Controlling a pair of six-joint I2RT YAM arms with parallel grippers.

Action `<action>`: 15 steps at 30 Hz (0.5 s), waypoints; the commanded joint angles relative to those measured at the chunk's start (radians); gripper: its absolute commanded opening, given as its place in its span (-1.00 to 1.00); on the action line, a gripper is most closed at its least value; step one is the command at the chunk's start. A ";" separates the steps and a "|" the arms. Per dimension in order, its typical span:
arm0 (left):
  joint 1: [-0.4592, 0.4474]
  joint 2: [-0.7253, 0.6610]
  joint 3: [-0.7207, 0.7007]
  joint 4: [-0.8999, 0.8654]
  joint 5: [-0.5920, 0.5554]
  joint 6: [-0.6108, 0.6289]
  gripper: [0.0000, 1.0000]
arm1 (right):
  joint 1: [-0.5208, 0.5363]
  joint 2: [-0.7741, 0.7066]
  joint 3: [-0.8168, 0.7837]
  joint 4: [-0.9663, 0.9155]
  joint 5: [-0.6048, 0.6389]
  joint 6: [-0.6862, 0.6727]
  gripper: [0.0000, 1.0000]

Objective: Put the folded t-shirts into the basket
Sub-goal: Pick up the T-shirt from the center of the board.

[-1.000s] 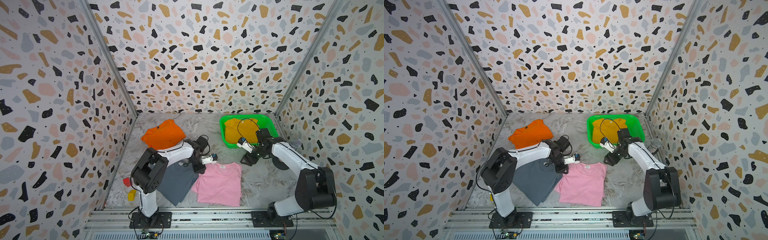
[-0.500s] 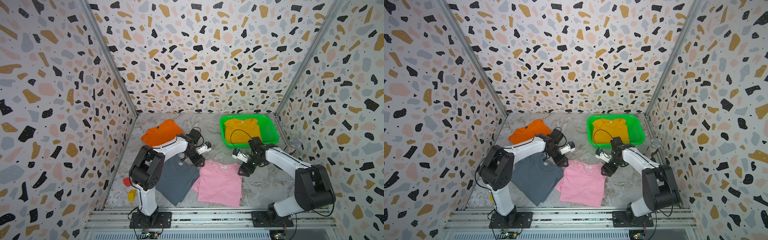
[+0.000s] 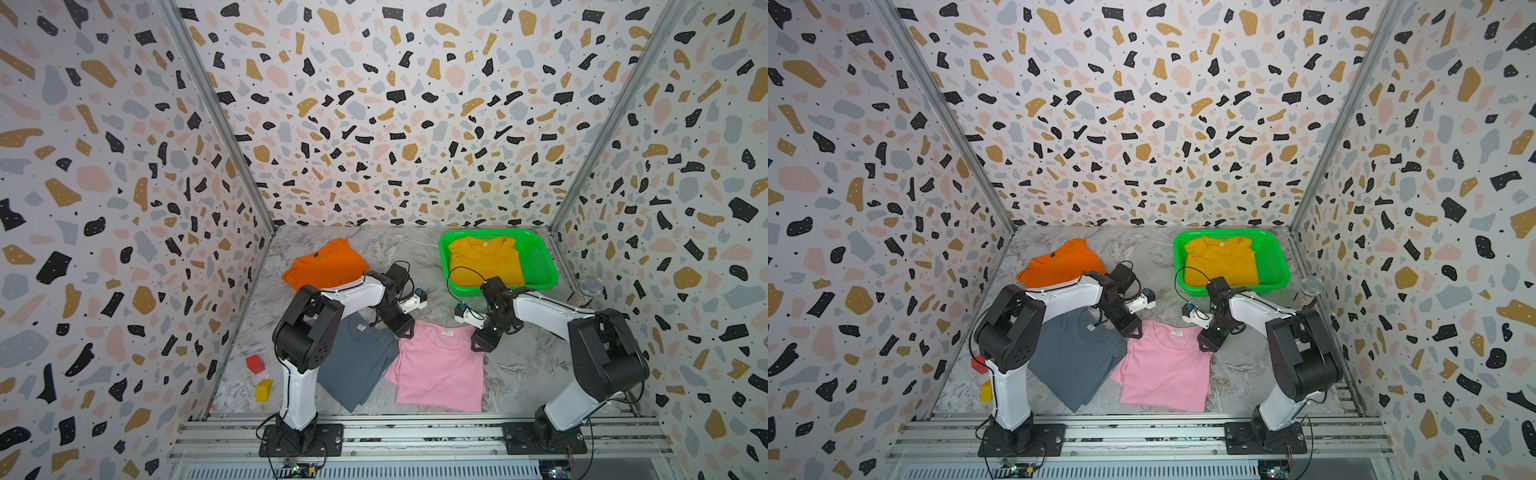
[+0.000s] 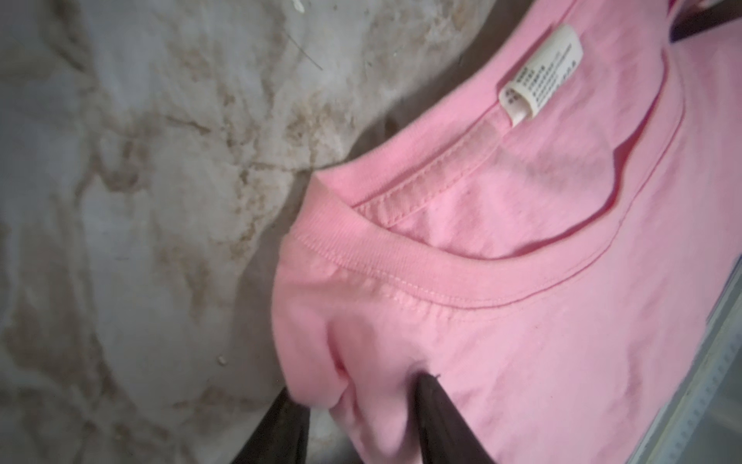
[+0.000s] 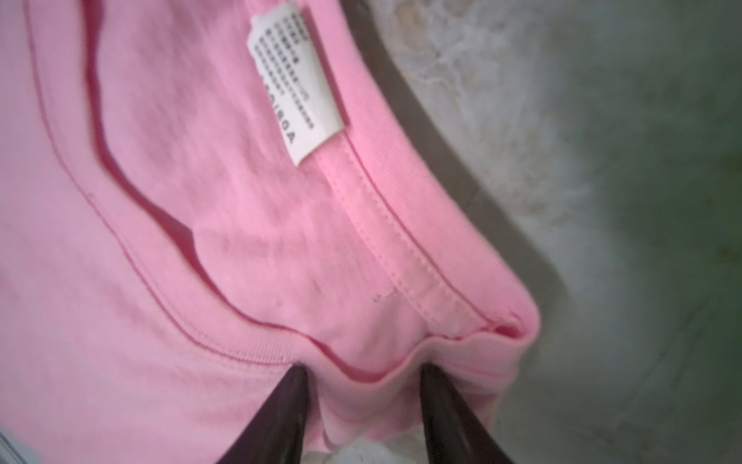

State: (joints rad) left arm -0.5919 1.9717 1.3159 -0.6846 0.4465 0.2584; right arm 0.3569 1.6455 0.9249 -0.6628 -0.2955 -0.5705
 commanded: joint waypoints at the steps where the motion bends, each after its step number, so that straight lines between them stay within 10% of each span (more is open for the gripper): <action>1: -0.007 0.038 -0.025 -0.006 0.065 -0.048 -0.40 | 0.008 0.026 0.005 -0.026 -0.008 0.019 -0.37; 7: 0.001 0.017 -0.053 0.087 0.122 -0.089 -0.97 | 0.007 -0.023 0.001 0.003 0.005 0.023 -0.97; 15: 0.049 -0.107 -0.045 0.171 0.254 -0.110 -1.00 | -0.033 -0.256 -0.056 0.097 0.028 0.035 -1.00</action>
State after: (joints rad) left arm -0.5549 1.9255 1.2537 -0.5652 0.6102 0.1619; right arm 0.3378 1.4788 0.8799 -0.6144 -0.2790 -0.5426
